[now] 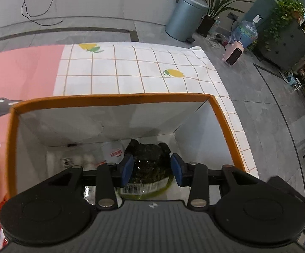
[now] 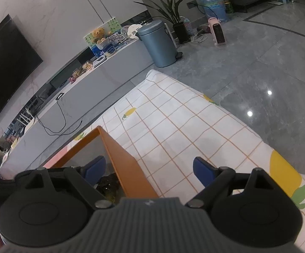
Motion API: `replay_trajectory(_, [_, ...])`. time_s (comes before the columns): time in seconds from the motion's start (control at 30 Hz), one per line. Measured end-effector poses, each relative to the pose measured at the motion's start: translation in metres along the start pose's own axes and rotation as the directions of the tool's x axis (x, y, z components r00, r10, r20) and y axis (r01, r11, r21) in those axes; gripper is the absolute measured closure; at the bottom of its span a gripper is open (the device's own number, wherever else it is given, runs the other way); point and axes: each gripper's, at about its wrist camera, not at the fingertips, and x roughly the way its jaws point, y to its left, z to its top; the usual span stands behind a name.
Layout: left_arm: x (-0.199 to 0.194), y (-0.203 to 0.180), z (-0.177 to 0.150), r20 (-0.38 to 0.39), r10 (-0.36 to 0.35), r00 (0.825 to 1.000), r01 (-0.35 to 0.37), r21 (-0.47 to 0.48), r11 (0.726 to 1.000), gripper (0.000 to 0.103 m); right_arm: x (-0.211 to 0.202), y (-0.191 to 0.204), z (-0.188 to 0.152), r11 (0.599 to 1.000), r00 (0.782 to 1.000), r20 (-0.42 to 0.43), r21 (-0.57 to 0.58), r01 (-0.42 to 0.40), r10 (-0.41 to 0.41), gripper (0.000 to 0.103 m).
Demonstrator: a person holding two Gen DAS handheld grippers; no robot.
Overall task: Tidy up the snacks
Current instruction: 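Carry both bags over the orange box and open both grippers to drop them, then move both grippers back to the remaining cake and spicy-strip bags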
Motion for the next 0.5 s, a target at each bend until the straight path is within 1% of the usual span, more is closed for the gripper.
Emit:
replay_trajectory(0.1, [-0.011, -0.001, -0.003, -0.010, 0.020, 1.000, -0.020, 0.018, 1.000, 0.056, 0.002, 0.003, 0.000, 1.000, 1.000, -0.009, -0.002, -0.010, 0.010, 0.015])
replay_trajectory(0.2, [-0.020, -0.003, -0.005, -0.019, 0.025, 1.000, -0.024, 0.040, 0.999, 0.056, 0.001, 0.011, -0.002, 0.999, 1.000, -0.012, -0.037, -0.015, 0.015, 0.015])
replay_trajectory(0.27, [-0.027, -0.002, -0.007, -0.008, 0.029, 1.000, -0.028, 0.042, 0.999, 0.056, -0.003, 0.015, -0.001, 0.999, 1.000, 0.012, -0.045, -0.001, 0.002, 0.015])
replay_trajectory(0.33, [-0.034, -0.001, -0.008, 0.004, 0.030, 1.000, -0.030, 0.033, 0.999, 0.056, -0.005, 0.017, -0.001, 0.999, 1.000, 0.021, -0.047, -0.005, 0.006, 0.016])
replay_trajectory(0.5, [-0.050, -0.001, -0.013, 0.016, 0.047, 0.999, -0.048, 0.044, 0.998, 0.056, -0.008, 0.022, -0.003, 0.998, 1.000, 0.011, -0.058, 0.006, -0.006, 0.016])
